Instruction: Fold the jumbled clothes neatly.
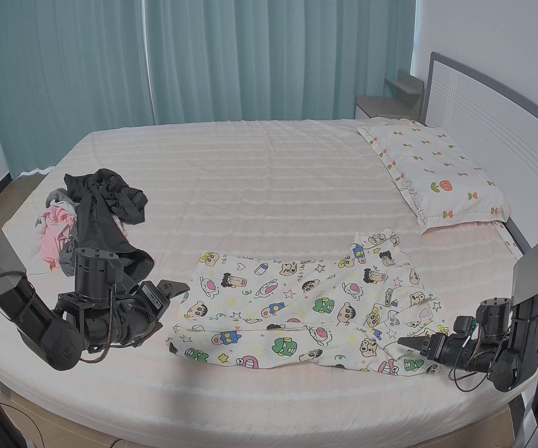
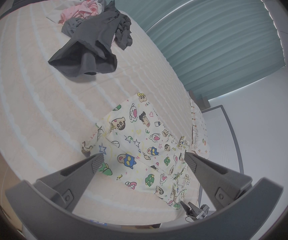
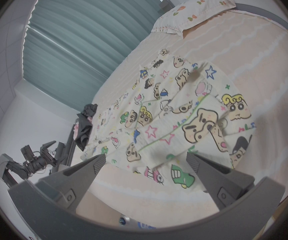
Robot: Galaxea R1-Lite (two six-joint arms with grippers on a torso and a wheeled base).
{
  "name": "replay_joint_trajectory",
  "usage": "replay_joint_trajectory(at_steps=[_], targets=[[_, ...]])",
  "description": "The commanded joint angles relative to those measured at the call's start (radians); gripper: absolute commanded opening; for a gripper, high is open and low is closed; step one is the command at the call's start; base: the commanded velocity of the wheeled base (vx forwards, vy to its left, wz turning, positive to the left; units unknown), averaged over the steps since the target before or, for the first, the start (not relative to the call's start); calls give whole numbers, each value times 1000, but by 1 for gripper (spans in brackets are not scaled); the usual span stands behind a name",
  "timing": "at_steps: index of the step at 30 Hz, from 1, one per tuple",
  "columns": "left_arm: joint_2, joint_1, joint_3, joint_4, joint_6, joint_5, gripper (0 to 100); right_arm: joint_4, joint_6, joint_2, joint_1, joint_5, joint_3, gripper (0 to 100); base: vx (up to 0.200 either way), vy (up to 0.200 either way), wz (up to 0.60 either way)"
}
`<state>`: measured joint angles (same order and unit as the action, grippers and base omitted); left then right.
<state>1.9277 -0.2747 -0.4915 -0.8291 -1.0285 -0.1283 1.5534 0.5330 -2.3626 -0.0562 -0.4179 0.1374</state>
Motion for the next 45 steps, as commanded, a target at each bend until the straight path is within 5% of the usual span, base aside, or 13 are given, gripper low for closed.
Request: replay_joint_trajectory(at_steps=[1, 17, 18, 33, 45], targets=[[17, 0, 2, -4, -1, 3, 100, 17, -30, -63, -4, 57, 33, 100, 0, 0, 0], [20, 0, -6, -4, 1, 7, 100, 17, -21, -96, -44, 171, 102, 100, 0, 0, 0], [19, 0, -6, -4, 1, 9, 100, 17, -19, -98, -44, 171, 103, 0, 0, 0, 0], [10, 0, 2, -4, 5, 12, 100, 17, -21, -1, -76, 228, 70, 0, 0, 0, 0], [10, 0, -2, -4, 4, 12, 100, 17, 65, 105, -215, 403, -15, 0, 0, 0, 0]])
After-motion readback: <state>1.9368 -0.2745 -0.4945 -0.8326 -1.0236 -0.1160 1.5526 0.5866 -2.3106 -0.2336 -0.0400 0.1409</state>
